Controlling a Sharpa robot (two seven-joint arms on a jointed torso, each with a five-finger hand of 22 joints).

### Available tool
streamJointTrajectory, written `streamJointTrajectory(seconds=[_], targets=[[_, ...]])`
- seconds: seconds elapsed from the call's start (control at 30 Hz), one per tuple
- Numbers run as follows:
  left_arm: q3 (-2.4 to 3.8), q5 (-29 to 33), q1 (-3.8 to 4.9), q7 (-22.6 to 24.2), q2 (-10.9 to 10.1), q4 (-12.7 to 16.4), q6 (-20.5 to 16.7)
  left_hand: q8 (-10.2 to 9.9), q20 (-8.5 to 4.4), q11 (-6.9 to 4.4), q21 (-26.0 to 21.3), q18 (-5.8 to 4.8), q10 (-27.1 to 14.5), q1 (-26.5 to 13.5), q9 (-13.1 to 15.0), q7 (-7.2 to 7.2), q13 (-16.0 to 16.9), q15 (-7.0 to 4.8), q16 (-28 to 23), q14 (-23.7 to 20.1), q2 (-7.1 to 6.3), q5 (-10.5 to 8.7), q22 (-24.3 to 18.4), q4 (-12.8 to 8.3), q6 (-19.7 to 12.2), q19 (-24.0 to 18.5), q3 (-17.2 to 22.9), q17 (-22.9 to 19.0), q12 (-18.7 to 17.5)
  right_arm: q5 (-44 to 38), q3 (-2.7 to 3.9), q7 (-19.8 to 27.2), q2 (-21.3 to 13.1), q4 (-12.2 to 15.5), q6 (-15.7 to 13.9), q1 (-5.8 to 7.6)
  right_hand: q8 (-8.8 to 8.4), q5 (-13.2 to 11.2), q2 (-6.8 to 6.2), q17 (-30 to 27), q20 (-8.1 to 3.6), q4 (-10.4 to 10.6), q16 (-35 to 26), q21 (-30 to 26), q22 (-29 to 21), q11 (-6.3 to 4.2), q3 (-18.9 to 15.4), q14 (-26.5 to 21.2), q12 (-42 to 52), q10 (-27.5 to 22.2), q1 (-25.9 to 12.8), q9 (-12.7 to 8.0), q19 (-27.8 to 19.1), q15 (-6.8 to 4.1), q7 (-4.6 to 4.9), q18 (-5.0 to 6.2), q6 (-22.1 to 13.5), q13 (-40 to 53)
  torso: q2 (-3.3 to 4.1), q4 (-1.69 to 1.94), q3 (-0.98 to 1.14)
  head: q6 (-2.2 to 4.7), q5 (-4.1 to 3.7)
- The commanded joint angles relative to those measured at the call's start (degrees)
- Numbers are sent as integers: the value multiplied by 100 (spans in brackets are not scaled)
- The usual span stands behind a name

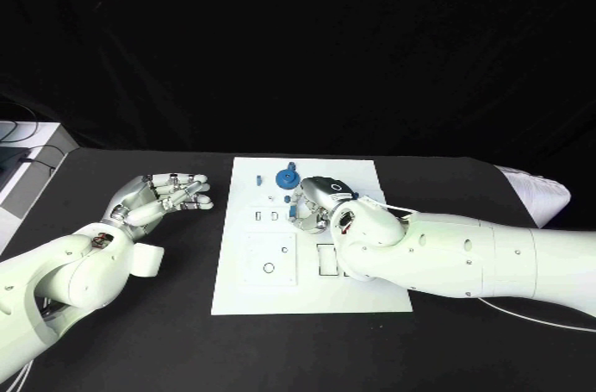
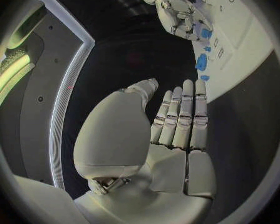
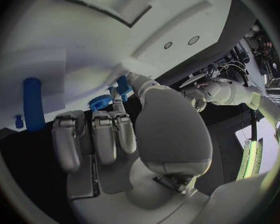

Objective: Assemble the parts on the task board

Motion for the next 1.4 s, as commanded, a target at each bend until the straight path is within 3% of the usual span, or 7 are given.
streamJointTrajectory(seconds=[0.03,0.7,0.93,1.07,1.1,1.33,1.4], targets=[[5,-15,-1,26,11,6,102,-38,3,17,24,43,8,-35,-4,13,-2,-15,-33,-33,-26,-22,5,-2,14,-52,32,5,-11,-26,0,38,-3,-4,20,-4,-25,-37,-25,1509,33,-1,24,-28,1408,39,-57,595,13,588,-23,-9,536,38,-1,-9,-48,1505,2,1,1,-1,-1],[5,-216,-12,-129,34,-16,8,-98,12,33,126,63,50,-135,-26,67,27,-24,39,76,-74,-28,62,-19,-55,-53,7,121,32,177,21,419,-282,271,-662,-12,-306,-140,6,1500,156,442,21,-129,1320,185,-1034,593,-146,420,331,-132,486,170,158,19,-520,1354,-17,-3,21,1,52],[8,-709,7,-540,104,-44,110,220,-366,-284,1238,65,618,-393,101,-221,335,-418,1876,952,-88,-23,700,112,193,543,-60,1351,641,1539,83,1661,-665,442,-1115,123,-420,-45,145,1448,195,561,5,-397,1083,234,-1297,579,-373,164,666,-168,352,209,214,90,-661,1135,-71,-48,65,44,129],[14,-1297,142,-1049,244,-134,162,620,-589,-504,2461,61,651,-630,365,-365,1188,-607,3910,1307,-50,7,1482,310,175,699,-250,2770,1795,2626,111,2337,-934,438,-1218,303,-407,4,217,1451,202,562,6,-427,1060,235,-1275,580,-381,150,727,-159,338,212,213,98,-626,1125,-131,-92,112,55,198],[14,-1447,186,-1200,295,-175,192,905,-636,-461,3049,64,288,-846,561,-411,1984,-672,4957,1559,-9,7,1889,351,35,554,-364,3717,2818,2818,116,2437,-989,420,-1212,346,-392,50,241,1452,201,556,6,-428,1060,231,-1259,580,-376,153,753,-152,339,210,207,98,-598,1128,-145,-99,123,59,211],[13,-2678,535,-2515,707,-479,506,2003,-675,-603,5003,-224,73,-1231,1247,-487,3809,-703,6566,2380,128,9,4218,373,-366,1376,-380,5474,5304,3726,129,2793,-1250,236,-1065,580,-321,281,285,1477,184,554,14,-398,1090,204,-1196,587,-332,198,776,-123,358,188,179,89,-489,1162,-236,-153,186,49,270],[9,-2989,679,-3091,872,-603,683,2107,-688,-625,5075,-235,167,-1250,1313,-518,3984,-719,6608,2413,103,17,4310,369,-351,1415,-393,5526,5484,3859,130,2803,-1284,172,-985,620,-296,465,285,1473,174,550,12,-412,1079,193,-1156,585,-333,196,775,-114,353,178,169,93,-464,1159,-259,-176,204,50,294]])
